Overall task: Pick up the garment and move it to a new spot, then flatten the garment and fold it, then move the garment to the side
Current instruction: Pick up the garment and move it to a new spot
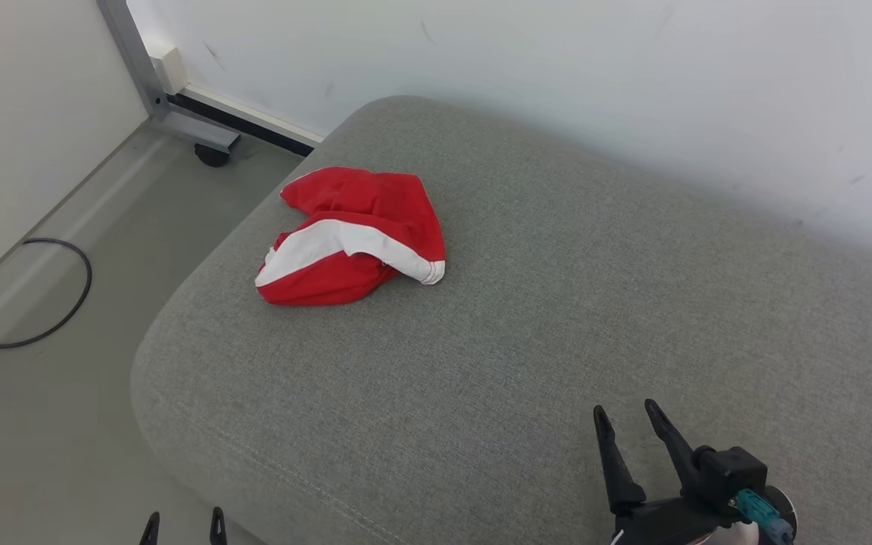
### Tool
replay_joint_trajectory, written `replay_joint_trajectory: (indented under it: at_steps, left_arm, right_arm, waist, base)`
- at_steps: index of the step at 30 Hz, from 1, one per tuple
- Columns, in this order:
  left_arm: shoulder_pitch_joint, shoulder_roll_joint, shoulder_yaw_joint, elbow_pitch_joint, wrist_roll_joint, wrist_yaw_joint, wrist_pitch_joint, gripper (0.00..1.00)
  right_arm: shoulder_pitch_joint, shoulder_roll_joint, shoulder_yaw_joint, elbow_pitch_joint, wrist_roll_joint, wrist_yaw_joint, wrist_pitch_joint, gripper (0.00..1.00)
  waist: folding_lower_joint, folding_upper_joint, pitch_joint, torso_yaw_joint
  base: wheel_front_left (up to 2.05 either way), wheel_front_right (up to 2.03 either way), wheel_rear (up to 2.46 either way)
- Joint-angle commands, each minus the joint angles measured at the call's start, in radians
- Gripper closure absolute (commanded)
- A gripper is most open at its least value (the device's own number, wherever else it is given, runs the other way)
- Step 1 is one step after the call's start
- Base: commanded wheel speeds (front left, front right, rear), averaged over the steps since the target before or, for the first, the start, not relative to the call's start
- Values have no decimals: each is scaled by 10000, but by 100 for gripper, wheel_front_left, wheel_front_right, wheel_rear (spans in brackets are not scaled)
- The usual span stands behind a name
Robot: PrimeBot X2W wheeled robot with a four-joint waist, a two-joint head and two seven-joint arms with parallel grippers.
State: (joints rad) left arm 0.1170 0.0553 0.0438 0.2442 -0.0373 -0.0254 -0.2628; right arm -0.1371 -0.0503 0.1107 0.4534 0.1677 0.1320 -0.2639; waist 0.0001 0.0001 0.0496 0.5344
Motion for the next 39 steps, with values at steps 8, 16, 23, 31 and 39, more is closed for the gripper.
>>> replay_joint_trajectory:
  at_steps: [8, 16, 23, 31, 39]
  left_arm:
    - [-541, -40, 82, 232, -200, -152, -27, 0]
    - [-2182, 490, 429, 612, -256, -639, -27, 0]
    - [-4326, 1736, 460, 1674, -501, -981, -25, 0]
    - [-6427, 3193, -689, 3278, -1464, -1033, -26, 0]
    - [-7895, 4210, -1877, 4988, -3134, -1037, 480, 0]
  right_arm:
    - [1, -4, -98, -357, -353, -25, 2, 0]
    - [-562, -7, -103, -907, -876, -25, 1, 0]
    - [-1094, -119, 112, -1403, -1133, -25, 1, 0]
    - [-1708, -358, 275, -1797, -1058, -25, 1, 0]
    - [-1974, -458, 233, -2106, -1080, -25, 1, 0]
  waist:
    - [-1, -1, 392, -602]
    - [-1, -1, 1414, -1589]
    - [-1, -1, 2358, -2450]
    - [-1, -1, 3347, -3278]
    - [-1, -1, 3915, -3945]
  base:
    - [0, 0, 0]
    - [0, 0, 0]
    - [0, 0, 0]
    - [0, 0, 0]
    - [0, 0, 0]
